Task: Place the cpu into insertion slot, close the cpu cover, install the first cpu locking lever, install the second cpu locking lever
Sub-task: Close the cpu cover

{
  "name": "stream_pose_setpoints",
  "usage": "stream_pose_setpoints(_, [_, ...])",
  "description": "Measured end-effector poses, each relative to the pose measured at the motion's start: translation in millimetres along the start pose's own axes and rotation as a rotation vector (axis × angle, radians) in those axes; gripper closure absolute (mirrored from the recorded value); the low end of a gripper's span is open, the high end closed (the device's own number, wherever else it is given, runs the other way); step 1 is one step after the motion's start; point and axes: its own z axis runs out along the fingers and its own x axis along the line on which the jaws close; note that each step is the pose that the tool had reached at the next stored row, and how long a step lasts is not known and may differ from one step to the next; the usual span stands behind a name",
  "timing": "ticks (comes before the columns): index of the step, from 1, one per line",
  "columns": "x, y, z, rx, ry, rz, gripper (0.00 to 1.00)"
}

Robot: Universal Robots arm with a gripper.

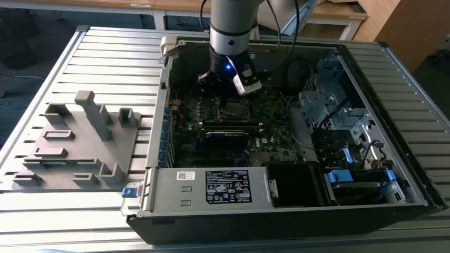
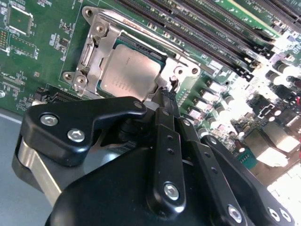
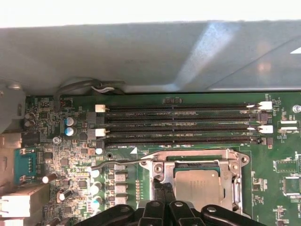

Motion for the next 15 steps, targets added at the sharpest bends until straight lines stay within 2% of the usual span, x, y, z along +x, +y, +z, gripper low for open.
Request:
stream_pose_setpoints(3, [-1.6,0.1,-0.1,0.0001,0.0001,0.000,0.89])
stream_pose_setpoints(12, [-23.3,0.7,0.0,0.0001,0.0002,0.000,0.89])
stream_pose_setpoints(15, [-25.6,0.7,0.0,0.0001,0.0002,0.000,0.89])
